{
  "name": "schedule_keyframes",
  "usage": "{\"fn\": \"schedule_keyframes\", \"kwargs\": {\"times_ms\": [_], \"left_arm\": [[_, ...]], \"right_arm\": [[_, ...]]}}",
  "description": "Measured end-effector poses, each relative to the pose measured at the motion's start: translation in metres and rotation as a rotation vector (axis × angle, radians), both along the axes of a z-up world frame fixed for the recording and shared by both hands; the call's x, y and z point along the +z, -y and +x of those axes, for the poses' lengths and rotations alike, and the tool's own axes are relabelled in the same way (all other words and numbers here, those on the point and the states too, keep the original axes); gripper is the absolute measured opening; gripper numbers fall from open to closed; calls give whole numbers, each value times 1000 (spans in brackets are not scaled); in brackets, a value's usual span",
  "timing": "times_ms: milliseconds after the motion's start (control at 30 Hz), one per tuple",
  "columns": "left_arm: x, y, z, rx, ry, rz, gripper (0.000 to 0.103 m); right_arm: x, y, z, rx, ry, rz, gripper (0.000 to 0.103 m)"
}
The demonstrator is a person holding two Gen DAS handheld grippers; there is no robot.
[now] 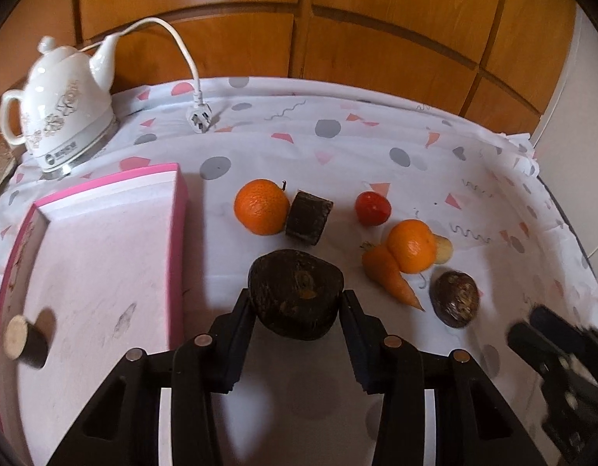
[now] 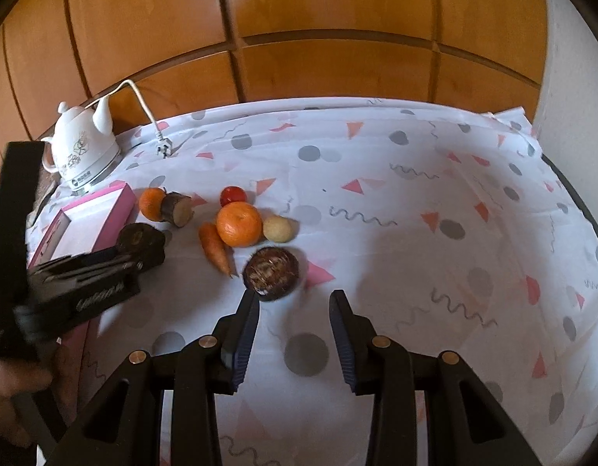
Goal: Organize fruits
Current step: 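Grasp the dark round fruit with the left gripper, then lower the dark fruit into the tray with left while right grasps the carrot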
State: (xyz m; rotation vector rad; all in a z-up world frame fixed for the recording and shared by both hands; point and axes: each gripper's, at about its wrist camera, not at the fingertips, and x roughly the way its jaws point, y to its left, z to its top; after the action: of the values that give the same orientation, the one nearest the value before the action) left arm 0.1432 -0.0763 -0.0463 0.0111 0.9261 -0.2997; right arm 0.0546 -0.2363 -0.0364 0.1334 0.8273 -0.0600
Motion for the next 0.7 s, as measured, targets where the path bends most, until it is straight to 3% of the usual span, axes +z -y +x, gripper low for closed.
{"fn": "schedule_keyframes", "kwargs": {"times_ms": [300,700], "left_arm": [[20,-19,-33,13,44,-51,44],[39,-65,-52,102,67,-118,44]], "right_arm": [[2,-37,34,238,5,45,38],[-30,-49,80,282,-119,44,30]]}}
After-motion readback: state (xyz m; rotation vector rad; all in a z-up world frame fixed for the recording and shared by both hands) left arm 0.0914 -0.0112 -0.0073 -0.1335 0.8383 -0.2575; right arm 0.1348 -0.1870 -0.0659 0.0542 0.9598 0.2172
